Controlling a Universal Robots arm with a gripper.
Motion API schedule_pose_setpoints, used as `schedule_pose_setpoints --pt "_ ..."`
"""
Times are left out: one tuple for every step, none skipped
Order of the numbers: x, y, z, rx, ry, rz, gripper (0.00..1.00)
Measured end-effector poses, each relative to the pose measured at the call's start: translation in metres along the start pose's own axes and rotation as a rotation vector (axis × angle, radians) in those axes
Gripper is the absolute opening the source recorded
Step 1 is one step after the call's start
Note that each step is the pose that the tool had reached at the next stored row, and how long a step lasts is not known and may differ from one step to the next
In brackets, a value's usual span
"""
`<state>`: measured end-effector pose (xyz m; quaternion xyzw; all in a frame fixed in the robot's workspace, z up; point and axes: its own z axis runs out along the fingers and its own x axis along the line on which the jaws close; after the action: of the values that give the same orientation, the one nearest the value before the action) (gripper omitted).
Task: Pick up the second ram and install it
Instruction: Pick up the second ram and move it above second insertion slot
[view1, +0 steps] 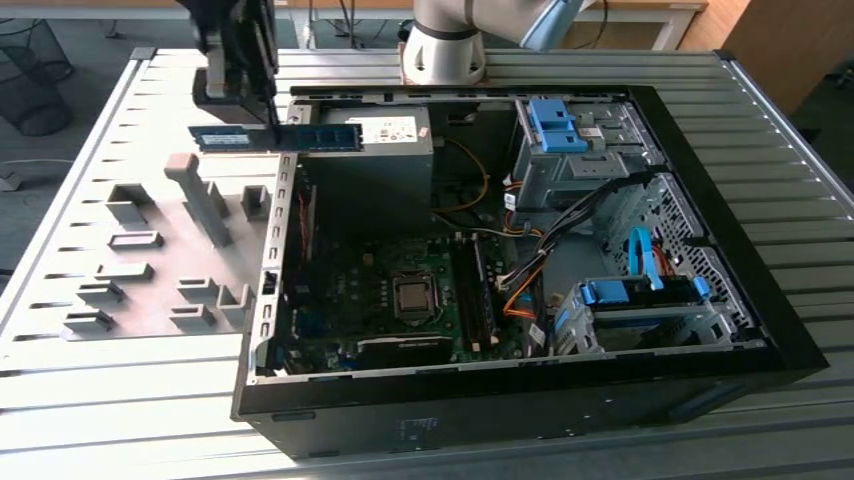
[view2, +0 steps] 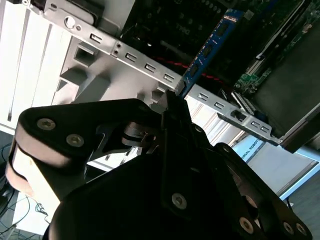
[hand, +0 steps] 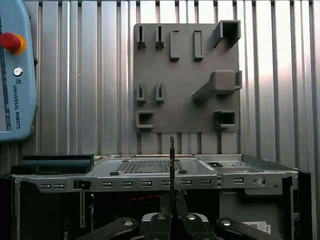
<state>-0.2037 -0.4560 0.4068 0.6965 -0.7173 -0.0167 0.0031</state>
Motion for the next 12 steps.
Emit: schedule_pose_setpoints --pt "-0.0001 -0.0033 -0.0001 0.0000 0.0000 0.000 0.14" --pt "-0.0002 -0.0063 -0.0001 0.0001 -0.0001 0.000 0.14" --pt "-0.0003 -0.0092 -0.0002 0.0000 -0.0001 0.000 0.14" --pt "-0.0004 -0.0120 -0.0003 0.0000 0.0000 0.000 0.14" --pt "-0.0004 -0.0147 -0.0004 0.0000 0.0000 0.000 0.14" --pt "-0.0005 -0.0174 -0.0004 0.0000 0.0000 0.000 0.14" --pt "-0.0006 -0.0201 -0.0005 0.0000 0.0001 0.000 0.14" --pt "-0.0007 -0.0227 -0.0006 0.0000 0.0001 0.000 0.14" --pt "-0.0008 -0.0253 -0.0006 0.0000 0.0000 0.000 0.14" --pt "-0.0008 -0.0276 -0.0007 0.0000 0.0001 0.000 0.14" --pt "-0.0009 -0.0298 -0.0007 0.0000 0.0000 0.000 0.14" --pt "-0.0010 -0.0322 -0.0007 0.0000 0.0000 0.000 0.14"
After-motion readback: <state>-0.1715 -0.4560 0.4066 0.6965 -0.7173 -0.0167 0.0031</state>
